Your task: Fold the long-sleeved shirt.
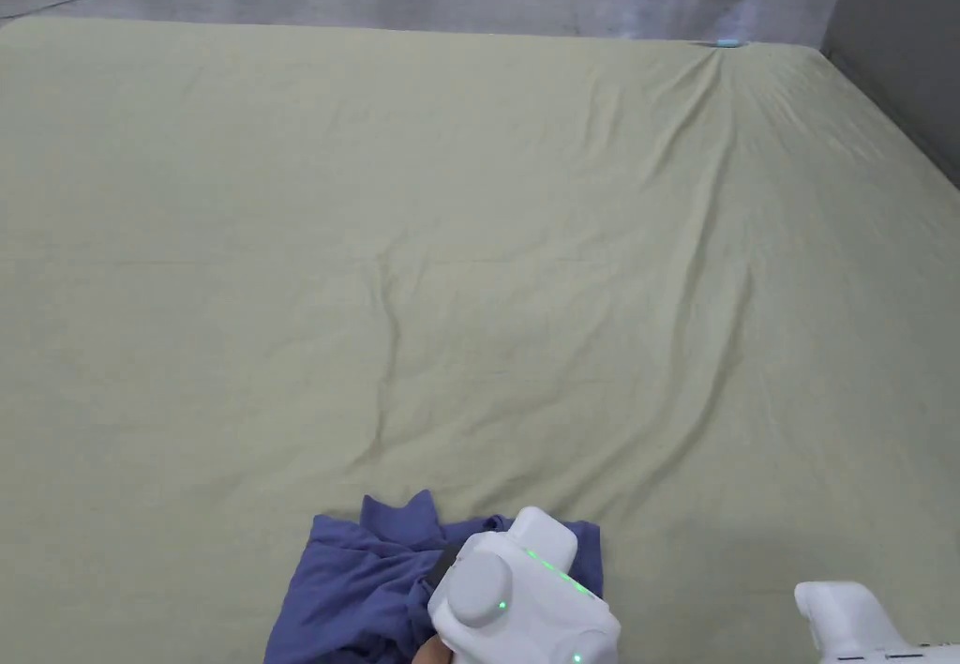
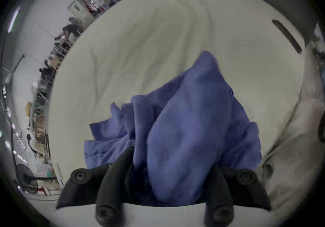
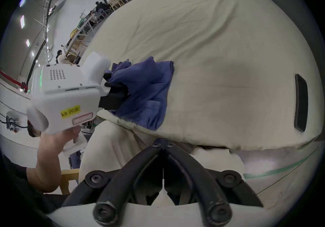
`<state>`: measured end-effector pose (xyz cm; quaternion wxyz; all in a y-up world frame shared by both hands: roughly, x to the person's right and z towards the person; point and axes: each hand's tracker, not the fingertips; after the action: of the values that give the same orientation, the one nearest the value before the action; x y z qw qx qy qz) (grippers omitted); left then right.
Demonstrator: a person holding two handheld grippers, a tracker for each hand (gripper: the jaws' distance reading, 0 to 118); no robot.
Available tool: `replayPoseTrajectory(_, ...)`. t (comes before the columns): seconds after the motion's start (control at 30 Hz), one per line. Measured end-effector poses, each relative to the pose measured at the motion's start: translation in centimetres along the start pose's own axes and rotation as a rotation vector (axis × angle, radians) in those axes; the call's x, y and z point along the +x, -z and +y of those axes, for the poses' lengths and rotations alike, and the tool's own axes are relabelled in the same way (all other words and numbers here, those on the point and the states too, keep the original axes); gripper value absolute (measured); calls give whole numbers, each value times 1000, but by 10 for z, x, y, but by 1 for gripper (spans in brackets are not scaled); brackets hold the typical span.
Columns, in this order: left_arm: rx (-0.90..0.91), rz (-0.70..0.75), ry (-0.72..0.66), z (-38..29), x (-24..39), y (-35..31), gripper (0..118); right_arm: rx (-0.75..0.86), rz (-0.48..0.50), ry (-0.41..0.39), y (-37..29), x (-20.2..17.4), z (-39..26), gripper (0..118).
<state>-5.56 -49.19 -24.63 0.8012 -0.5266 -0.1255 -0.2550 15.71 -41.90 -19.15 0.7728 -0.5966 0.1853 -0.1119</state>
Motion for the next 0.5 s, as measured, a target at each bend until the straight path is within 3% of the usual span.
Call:
replayPoseTrajectory(0.03, 33, -100, -74, -4, -11, -3, 27, 4, 1, 1, -1, 1, -1, 0)
replayPoseTrajectory(0.07, 52, -243, -141, -4, -17, -8, 50, 7, 8, 3, -2, 2, -1, 0)
replayPoseTrajectory(0.1, 77, -411, -195, -9, -27, -12, 85, 11, 22, 4, -3, 3, -1, 0)
replayPoseTrajectory(0.13, 132, -505, -232, -18, -37, -23, 111, 14, 31, 6, -4, 3, -1, 0)
replayPoseTrajectory(0.2, 203, -509, -321, -21, -58, -49, 117, 20, 35, 7, -6, 4, -2, 0)
replayPoseTrajectory(0.27, 244, -691, -461, -33, -94, -71, 117, 29, 38, 12, -7, 7, -2, 0)
replayPoseTrajectory(0.3, 246, -777, -548, -40, -115, -79, 115, 34, 44, 21, -7, 9, -3, 0)
replayPoseTrajectory(0.33, 261, -764, -629, -44, -127, -84, 108, 37, 53, 34, -8, 11, -3, 0)
replayPoseTrajectory(0.37, 284, -697, -666, -50, -142, -87, 80, 38, 63, 46, -8, 14, -3, 0)
replayPoseTrajectory(0.4, 308, -581, -652, -55, -153, -89, 35, 42, 69, 56, -8, 15, -3, 0)
replayPoseTrajectory(0.43, 322, -451, -627, -55, -155, -85, 0, 44, 70, 60, -8, 16, -3, 0)
replayPoseTrajectory(0.47, 301, -269, -596, -54, -154, -78, 0, 45, 67, 63, -7, 17, -3, 0)
replayPoseTrajectory(0.5, 211, -177, -555, -53, -153, -67, 0, 48, 62, 68, -7, 17, -4, 0)
